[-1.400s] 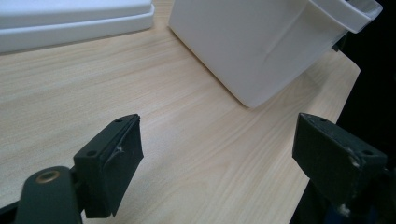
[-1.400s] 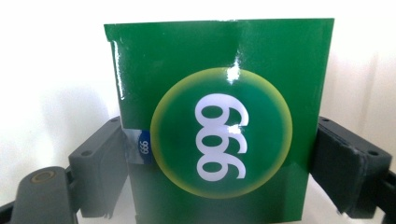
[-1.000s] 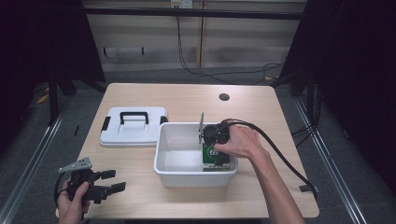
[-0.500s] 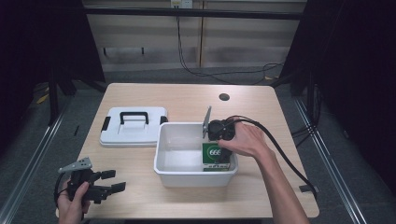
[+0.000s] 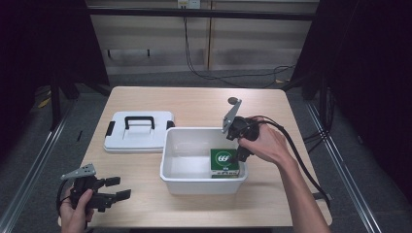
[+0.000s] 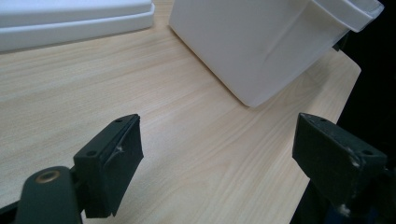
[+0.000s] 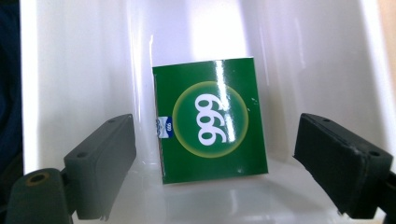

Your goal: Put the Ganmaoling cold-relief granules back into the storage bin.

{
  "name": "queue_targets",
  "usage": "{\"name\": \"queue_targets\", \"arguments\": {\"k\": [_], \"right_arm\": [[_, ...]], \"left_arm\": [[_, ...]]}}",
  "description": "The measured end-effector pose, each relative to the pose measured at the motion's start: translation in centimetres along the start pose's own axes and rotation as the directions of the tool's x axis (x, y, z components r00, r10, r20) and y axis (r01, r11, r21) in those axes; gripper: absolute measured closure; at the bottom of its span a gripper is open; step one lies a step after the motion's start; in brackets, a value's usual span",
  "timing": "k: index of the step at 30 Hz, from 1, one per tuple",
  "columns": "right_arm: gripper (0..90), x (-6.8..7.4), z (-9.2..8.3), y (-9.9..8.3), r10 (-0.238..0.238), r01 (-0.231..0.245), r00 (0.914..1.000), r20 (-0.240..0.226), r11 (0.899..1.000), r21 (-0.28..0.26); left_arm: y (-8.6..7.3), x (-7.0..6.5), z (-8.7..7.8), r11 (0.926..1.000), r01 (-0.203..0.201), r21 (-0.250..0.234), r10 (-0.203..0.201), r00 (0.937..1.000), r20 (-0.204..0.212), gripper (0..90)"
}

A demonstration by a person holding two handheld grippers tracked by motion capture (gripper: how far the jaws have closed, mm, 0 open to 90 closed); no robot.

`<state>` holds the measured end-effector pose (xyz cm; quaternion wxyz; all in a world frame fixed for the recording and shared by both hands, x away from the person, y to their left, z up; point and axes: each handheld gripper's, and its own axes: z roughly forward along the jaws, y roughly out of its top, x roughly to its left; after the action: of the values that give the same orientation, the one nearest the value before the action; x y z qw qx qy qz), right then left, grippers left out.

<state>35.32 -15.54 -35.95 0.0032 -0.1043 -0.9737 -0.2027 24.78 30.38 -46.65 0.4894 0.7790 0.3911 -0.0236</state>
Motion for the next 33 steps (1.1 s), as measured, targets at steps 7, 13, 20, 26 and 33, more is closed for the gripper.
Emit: {"name": "queue_targets", "arguments": {"k": [7, 13, 20, 26, 33], "right_arm": [[13.0, 0.3, -2.2, -2.3, 0.036, -0.028, 0.9982, 0.048, 0.985, -0.172], [13.0, 1.0, -3.3, -4.2, 0.076, -0.056, 0.9943, 0.075, 0.970, -0.238], [13.5, 2.2, -4.0, -6.8, 0.136, -0.089, 0.9831, 0.122, 0.939, -0.332], [14.3, 3.4, -3.9, -9.2, 0.195, -0.118, 0.9676, 0.160, 0.911, -0.394], [14.6, 5.0, -3.4, -12.1, 0.287, -0.169, 0.9332, 0.216, 0.882, -0.440]], "left_arm": [[0.0, 0.0, 0.0, 1.0000, 0.003, 0.002, -0.003, 1.0000, 0.005, 16.1], [0.0, 0.0, -0.1, 1.0000, 0.001, -0.002, -0.001, 1.0000, 0.000, 16.0], [0.0, 0.0, -0.1, 1.0000, 0.001, -0.002, -0.001, 1.0000, 0.000, 16.1], [0.0, -0.1, 0.0, 1.0000, 0.004, -0.005, -0.004, 1.0000, 0.000, 16.1], [0.0, -0.1, 0.0, 1.0000, 0.003, -0.006, -0.003, 1.0000, 0.001, 16.1]]}}
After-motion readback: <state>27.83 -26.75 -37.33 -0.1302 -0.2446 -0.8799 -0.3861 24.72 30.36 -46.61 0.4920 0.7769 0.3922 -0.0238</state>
